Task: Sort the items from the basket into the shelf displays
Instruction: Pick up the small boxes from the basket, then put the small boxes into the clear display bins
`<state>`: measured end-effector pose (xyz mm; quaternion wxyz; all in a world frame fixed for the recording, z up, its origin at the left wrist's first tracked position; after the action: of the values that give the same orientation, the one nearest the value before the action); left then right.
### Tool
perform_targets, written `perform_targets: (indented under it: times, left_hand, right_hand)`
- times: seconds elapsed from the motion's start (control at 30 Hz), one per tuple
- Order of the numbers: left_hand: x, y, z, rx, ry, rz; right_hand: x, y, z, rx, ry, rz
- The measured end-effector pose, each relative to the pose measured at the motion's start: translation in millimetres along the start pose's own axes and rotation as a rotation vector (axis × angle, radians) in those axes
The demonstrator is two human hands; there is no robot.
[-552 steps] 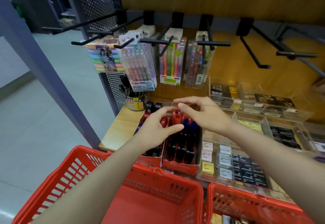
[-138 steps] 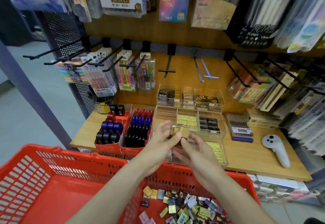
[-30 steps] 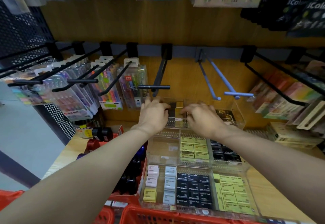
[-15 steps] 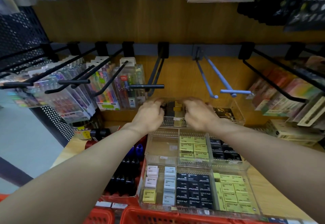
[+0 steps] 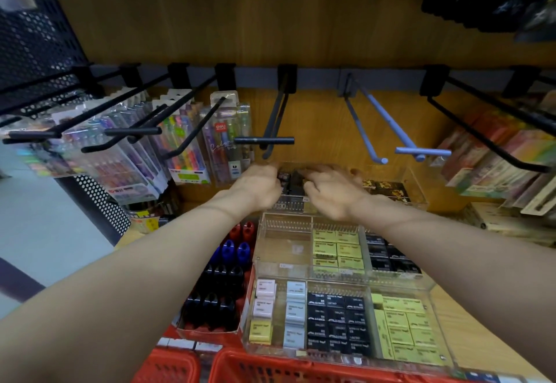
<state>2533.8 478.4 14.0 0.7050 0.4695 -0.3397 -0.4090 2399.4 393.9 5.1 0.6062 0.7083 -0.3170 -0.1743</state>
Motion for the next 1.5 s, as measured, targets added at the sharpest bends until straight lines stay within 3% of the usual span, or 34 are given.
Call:
perform_targets:
  times: [0.17, 0.3, 0.47, 0.53, 0.67, 0.77, 0.87, 1.03, 1.1, 1.2, 1.33, 1.5]
  left_hand:
    - [-22, -2, -8, 0.003, -0.072, 0.001]
    - [-40, -4, -14, -0.015, -0.148, 0.073]
    - [-44, -3, -20, 0.054, -0.199, 0.034]
    - [-45, -3, -17, 0.060, -0.188, 0.037]
    - [-78, -1, -3, 0.007, -0.211, 0.171]
    - [-127, -2, 18, -0.064, -0.294, 0.213]
    - [-179, -8, 34, -0.140, -0.204, 0.024]
    - [-272, -59, 34, -0.083, -0.124, -0.505]
    - [-299, -91, 21, -0.066, -0.068, -0.637]
    - [-327, -136, -2, -0.154, 0.135, -0.705]
    - [-351, -188, -19, -0.156, 0.280, -0.716]
    - [-355, -240, -7, -0.198, 0.304, -0.743]
  right_hand:
    - [-4, 2, -18, 0.089, 0.027, -0.006]
    - [-3, -3, -25, 0.059, 0.026, -0.070]
    - [-1, 1, -30, 0.026, 0.019, -0.149]
    - [-7, 7, -24, 0.072, -0.003, -0.065]
    - [-53, 24, -10, 0.330, -0.010, 0.283]
    - [-115, 23, -8, 0.366, 0.037, 0.266]
    - [-181, 14, -9, 0.342, 0.030, 0.116]
    - [-289, -29, 0, 0.269, -0.064, -0.297]
    - [-323, -58, 14, 0.242, -0.099, -0.422]
    - [-360, -101, 35, 0.218, -0.187, -0.509]
    - [-395, -145, 52, 0.223, -0.306, -0.546]
    - [-415, -178, 69, 0.255, -0.433, -0.516]
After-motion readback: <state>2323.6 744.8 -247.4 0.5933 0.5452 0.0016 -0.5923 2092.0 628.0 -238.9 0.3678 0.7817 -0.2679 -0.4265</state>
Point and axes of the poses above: each hand's wrist, its own x-axis towards the middle knuckle, its own y-axis out of the back of the hand, z = x × y, the point moved 2 cm from there along x, towards the middle knuckle, and after that the axes turned 9 degrees about z, right-handed, at the moved point
